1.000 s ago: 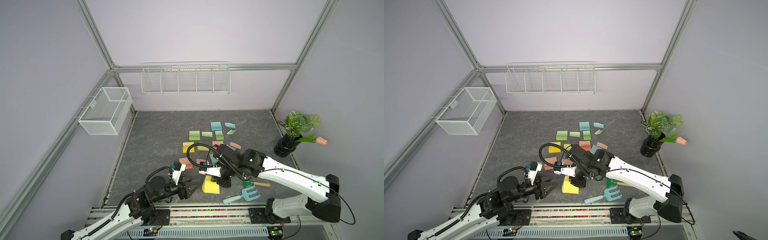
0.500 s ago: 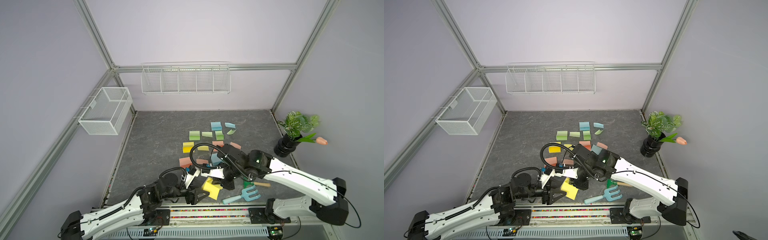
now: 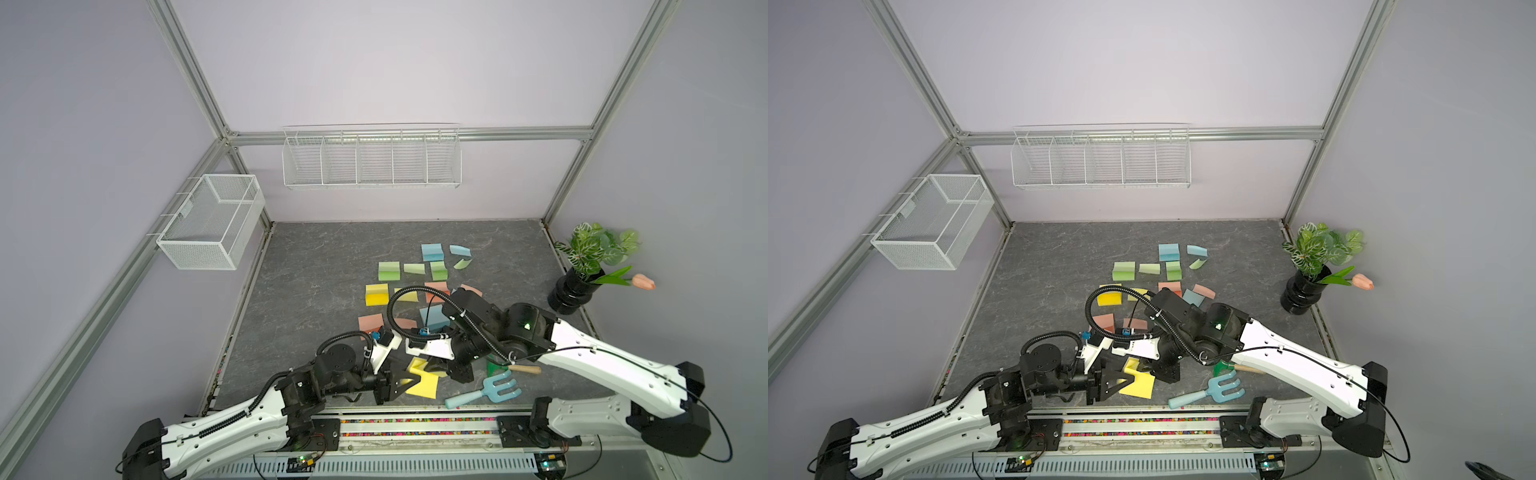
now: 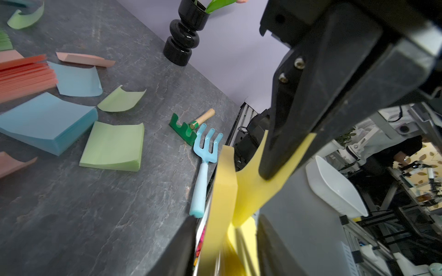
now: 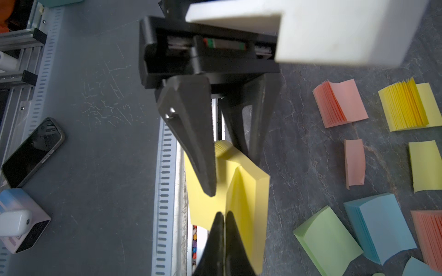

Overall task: Tear off pages from different memo pads
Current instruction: Tear off the paper from the memo pad, then place the paper at the center of the board.

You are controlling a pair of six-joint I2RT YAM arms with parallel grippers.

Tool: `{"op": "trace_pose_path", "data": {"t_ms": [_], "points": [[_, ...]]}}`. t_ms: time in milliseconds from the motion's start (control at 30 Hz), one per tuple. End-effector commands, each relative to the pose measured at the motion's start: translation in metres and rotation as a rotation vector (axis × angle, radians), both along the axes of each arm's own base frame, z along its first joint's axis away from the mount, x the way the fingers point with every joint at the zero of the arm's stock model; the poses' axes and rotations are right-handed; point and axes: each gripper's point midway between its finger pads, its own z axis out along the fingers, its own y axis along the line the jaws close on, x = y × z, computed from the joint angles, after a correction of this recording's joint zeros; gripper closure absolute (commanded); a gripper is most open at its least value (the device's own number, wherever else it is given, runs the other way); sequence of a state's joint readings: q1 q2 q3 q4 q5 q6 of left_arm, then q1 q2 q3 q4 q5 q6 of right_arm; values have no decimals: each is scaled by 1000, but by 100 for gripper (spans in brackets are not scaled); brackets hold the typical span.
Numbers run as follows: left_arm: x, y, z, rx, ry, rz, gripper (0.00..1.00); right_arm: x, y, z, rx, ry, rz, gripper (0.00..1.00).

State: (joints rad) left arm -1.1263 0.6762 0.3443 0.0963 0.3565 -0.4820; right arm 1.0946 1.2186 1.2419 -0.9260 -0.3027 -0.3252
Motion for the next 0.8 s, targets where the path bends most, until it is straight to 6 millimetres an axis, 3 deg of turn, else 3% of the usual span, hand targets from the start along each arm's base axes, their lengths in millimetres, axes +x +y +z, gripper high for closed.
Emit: {"op": "trace_pose_path", "data": {"t_ms": [0, 100, 300, 433, 533, 767], "points": [[5, 1, 14, -16, -21, 33, 86, 7, 0, 13, 60, -57, -29, 93], [10, 5, 7, 17, -4, 71, 99, 18, -3, 26, 112, -130, -82, 93], [21, 21, 0, 49, 7, 172, 98, 41, -13, 57, 238, -286, -211, 94], [41, 42, -8, 92, 17, 337, 98, 57, -22, 66, 246, -359, -308, 93], [58, 69, -16, 166, 21, 493, 98, 69, -27, 60, 196, -392, -364, 93], [82, 145, -21, 316, 67, 858, 99, 93, -23, 18, -1, -418, -414, 93]]}}
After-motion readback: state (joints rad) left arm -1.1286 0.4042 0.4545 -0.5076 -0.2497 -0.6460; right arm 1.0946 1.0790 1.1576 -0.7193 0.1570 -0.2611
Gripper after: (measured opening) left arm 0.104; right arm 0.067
